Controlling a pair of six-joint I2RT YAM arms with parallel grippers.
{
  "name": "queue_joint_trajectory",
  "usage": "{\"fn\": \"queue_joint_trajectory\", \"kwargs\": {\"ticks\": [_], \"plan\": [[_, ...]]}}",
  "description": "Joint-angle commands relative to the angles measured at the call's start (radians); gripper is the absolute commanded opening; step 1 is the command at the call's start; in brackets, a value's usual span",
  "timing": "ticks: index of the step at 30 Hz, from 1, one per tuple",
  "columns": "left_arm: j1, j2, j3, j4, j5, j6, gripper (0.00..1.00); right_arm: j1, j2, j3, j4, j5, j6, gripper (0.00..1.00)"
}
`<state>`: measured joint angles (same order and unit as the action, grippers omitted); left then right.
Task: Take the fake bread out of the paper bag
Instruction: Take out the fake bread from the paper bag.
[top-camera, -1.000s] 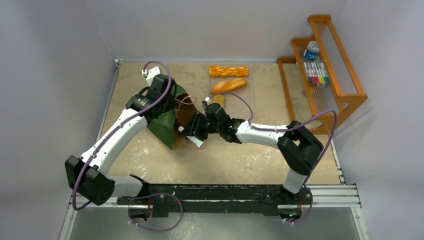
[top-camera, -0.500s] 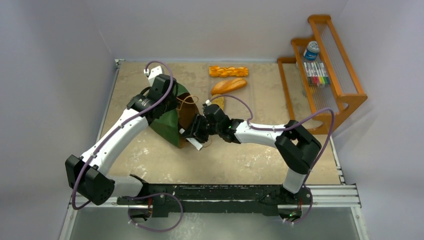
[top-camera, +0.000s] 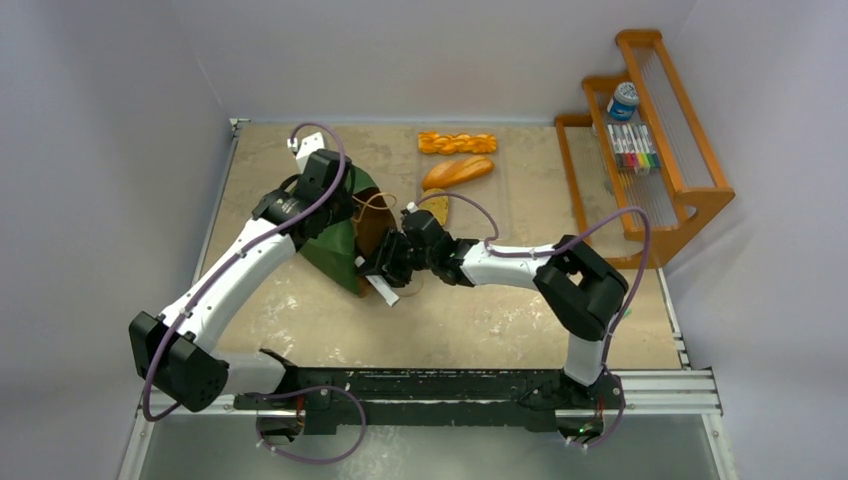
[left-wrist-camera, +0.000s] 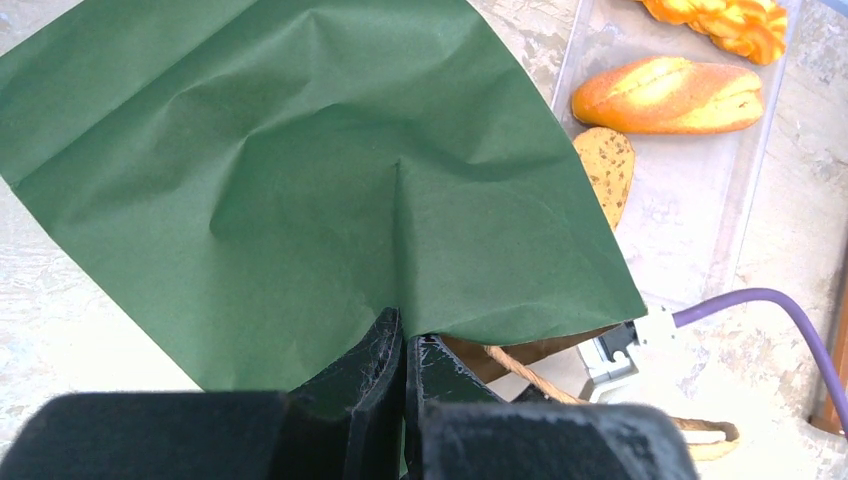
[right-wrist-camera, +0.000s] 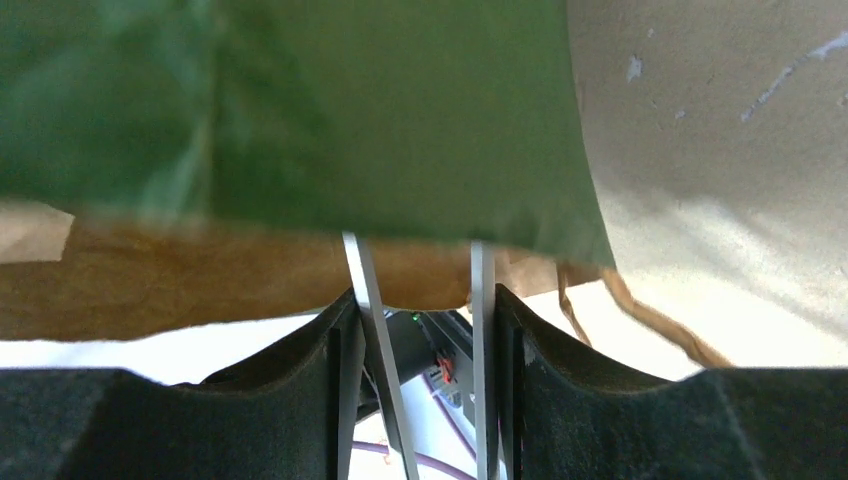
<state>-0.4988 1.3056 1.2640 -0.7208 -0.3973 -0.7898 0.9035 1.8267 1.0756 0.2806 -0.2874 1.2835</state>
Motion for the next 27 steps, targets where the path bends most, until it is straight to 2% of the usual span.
{"fn": "queue_joint_trajectory", "kwargs": {"ticks": [1, 7, 10, 12, 16, 19, 27], "plan": [[-0.006, -0.050, 0.009, 0.048, 0.025, 0.009, 0.00, 0.000, 0.019, 0.061, 0.089, -0.019, 0.028, 0.49], [-0.007, -0.052, 0.005, 0.031, 0.033, 0.009, 0.00, -0.002, 0.060, 0.092, 0.137, -0.041, 0.032, 0.49], [-0.009, -0.059, 0.005, 0.026, 0.030, 0.008, 0.00, -0.004, 0.068, 0.094, 0.153, -0.048, 0.031, 0.45], [-0.009, -0.063, 0.002, 0.022, 0.021, 0.008, 0.00, -0.008, 0.064, 0.087, 0.168, -0.054, 0.033, 0.38], [-0.009, -0.069, -0.001, 0.014, -0.011, 0.004, 0.00, -0.008, 0.035, 0.062, 0.170, -0.044, 0.027, 0.17], [-0.009, -0.068, 0.001, 0.014, -0.043, -0.004, 0.00, -0.010, 0.009, 0.035, 0.170, -0.039, 0.022, 0.08], [-0.008, -0.030, 0.043, -0.007, -0.177, -0.027, 0.00, -0.014, -0.089, -0.003, 0.108, -0.016, -0.032, 0.04]]}}
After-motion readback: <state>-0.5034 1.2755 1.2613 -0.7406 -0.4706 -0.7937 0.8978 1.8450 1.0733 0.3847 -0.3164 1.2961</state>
